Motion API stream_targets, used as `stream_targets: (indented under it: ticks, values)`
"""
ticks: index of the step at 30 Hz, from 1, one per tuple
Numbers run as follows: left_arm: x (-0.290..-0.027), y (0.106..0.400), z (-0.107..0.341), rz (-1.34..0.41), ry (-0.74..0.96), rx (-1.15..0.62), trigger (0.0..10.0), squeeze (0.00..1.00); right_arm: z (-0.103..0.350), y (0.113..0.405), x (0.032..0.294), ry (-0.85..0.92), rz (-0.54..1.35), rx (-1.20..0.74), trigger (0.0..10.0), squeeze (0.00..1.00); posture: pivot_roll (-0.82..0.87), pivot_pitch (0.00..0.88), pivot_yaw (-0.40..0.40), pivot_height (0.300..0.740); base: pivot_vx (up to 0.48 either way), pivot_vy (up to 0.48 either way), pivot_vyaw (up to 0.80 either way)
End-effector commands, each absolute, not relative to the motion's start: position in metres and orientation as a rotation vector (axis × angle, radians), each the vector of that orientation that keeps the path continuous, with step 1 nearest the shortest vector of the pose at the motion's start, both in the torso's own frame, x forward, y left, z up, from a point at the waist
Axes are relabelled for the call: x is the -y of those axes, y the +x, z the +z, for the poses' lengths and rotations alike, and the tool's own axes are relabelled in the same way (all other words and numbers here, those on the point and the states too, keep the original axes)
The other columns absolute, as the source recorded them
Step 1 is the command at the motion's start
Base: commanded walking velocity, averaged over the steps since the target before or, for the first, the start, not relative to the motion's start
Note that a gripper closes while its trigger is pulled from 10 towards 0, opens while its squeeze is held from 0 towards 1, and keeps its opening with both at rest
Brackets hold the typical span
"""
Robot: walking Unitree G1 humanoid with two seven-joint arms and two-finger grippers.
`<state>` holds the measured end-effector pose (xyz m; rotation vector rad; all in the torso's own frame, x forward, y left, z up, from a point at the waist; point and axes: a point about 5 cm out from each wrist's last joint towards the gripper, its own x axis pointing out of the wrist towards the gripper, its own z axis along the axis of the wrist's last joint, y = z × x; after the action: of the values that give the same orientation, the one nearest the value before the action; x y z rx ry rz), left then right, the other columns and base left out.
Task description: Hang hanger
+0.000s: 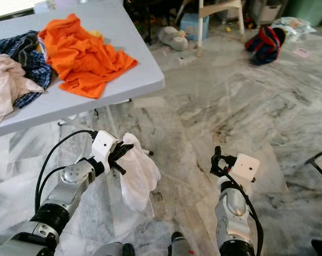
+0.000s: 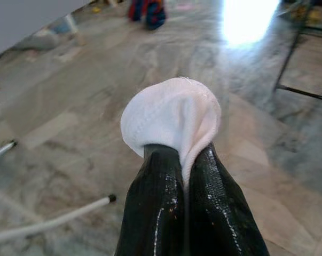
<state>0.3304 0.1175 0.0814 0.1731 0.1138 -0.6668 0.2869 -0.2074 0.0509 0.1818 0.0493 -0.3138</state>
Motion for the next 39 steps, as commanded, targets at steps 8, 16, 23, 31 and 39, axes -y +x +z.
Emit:
stream_targets:
  ticks: [8,16,23,31,39]
  values:
    - [-0.121,0.332,0.086,-0.716,0.201,-0.125,10.0,0.00,0.048,0.278,0.209,0.195,-0.342,-0.061,10.0,0.00,-0.07,0.225,0.087,0.740,0.000,0.313,-0.80]
    - [-0.120,0.330,0.084,-0.729,0.199,-0.141,10.0,0.00,0.047,0.274,0.207,0.203,-0.354,-0.064,10.0,0.00,-0.07,0.230,0.099,0.740,0.000,0.325,-0.80]
    - [-0.117,0.328,0.082,-0.729,0.188,-0.142,10.0,0.00,0.051,0.277,0.210,0.198,-0.349,-0.058,10.0,0.00,-0.07,0.230,0.075,0.740,0.000,0.324,-0.79]
    - [-0.114,0.320,0.074,-0.698,0.150,-0.147,10.0,0.00,0.054,0.279,0.212,0.172,-0.314,-0.067,10.0,0.00,-0.07,0.238,0.020,0.740,0.000,0.328,-0.45]
    - [-0.112,0.313,0.067,-0.641,0.063,-0.131,10.0,0.00,0.061,0.280,0.209,0.129,-0.278,-0.068,10.0,0.00,-0.08,0.254,-0.050,0.740,0.000,0.032,0.00]
